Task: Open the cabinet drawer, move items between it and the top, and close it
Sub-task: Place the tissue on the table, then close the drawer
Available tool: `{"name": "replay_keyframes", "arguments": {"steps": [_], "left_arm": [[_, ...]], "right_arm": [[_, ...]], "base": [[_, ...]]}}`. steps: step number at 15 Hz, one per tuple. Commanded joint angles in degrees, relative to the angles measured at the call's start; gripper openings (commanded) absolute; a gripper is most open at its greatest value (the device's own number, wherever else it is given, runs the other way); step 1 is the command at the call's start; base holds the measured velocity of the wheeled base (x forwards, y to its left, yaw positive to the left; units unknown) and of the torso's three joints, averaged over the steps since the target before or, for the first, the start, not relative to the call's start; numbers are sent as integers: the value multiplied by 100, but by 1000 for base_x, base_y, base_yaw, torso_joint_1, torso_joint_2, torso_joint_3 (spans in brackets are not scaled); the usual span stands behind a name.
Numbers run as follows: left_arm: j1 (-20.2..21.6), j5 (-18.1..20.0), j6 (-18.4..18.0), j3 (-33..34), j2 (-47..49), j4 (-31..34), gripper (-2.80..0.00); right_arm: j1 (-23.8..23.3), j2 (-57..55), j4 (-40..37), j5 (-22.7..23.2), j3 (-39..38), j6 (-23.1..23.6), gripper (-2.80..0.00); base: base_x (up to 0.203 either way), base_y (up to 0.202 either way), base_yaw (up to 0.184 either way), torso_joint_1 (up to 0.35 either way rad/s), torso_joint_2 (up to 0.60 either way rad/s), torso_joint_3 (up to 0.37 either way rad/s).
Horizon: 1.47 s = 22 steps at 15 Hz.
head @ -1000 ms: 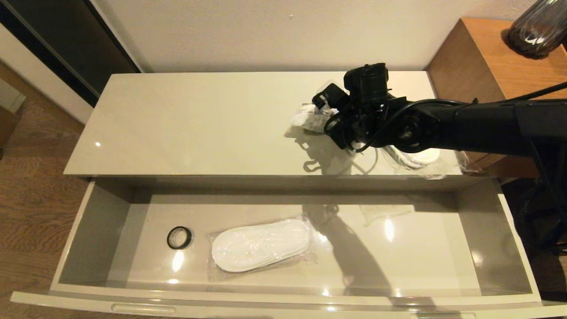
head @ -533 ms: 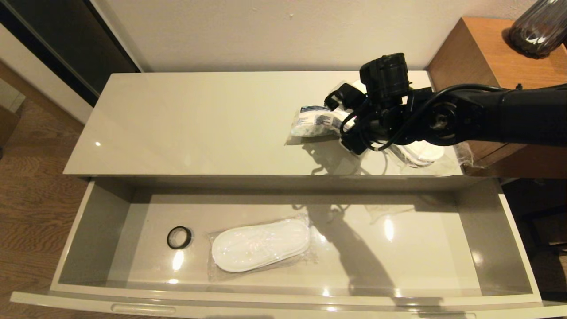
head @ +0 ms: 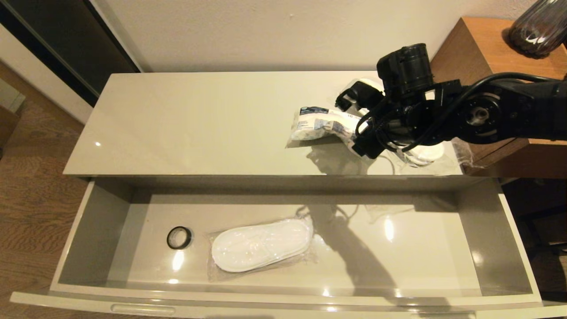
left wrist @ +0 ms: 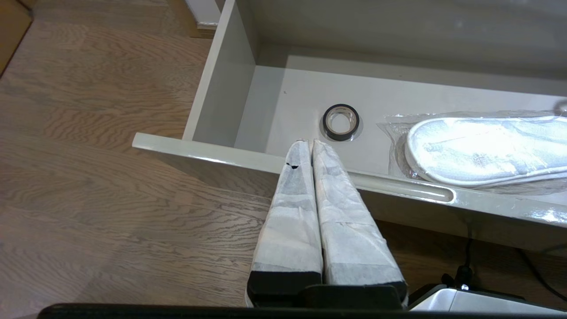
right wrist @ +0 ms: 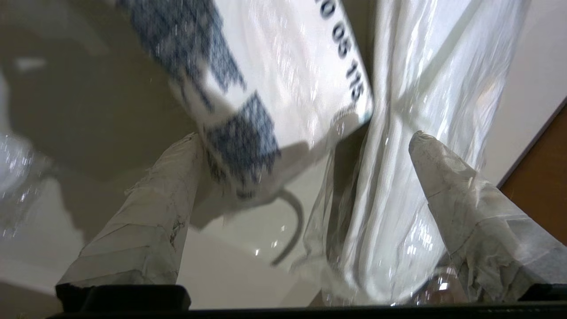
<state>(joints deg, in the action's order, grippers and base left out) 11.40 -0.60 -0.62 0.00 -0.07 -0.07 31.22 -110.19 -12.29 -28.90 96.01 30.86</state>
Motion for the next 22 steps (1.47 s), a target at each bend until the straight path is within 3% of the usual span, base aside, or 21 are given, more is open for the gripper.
{"name": "replay_keyframes", "arguments": {"steps": [1,5,6,8,11,18,20,22], "left_arm": [[3,-2,1,9,-222,-1,-280],[3,-2,1,18,-222,-1,-280],[3,-2,1,13,-222,-1,-280],[3,-2,1,18,-222,-1,-280],[3,-2,1,15,-222,-1,-280],[3,-5,1,12,-222,-1,-280],[3,-2,1,18,-222,-1,-280],[3,-2,1,18,-222,-1,-280]], "right_arm": [[34,447,-64,-21,-467,-65,0],[42,1037,-98,-104,-1239,-174,0],[36,1104,-98,-201,-1268,-177,-280],[29,1158,-106,-323,-1286,-218,-280],[1,1259,-441,-777,-1278,-770,-280],[242,2423,-4406,-819,-1240,-3898,-280],[259,2768,-5197,-517,-1416,-4706,-280],[261,3008,-5426,-251,-1946,-5266,-280]], "base": [[0,0,0,0,0,0],[0,0,0,0,0,0],[0,0,0,0,0,0],[0,0,0,0,0,0],[0,0,0,0,0,0],[0,0,0,0,0,0],[0,0,0,0,0,0],[0,0,0,0,0,0]]}}
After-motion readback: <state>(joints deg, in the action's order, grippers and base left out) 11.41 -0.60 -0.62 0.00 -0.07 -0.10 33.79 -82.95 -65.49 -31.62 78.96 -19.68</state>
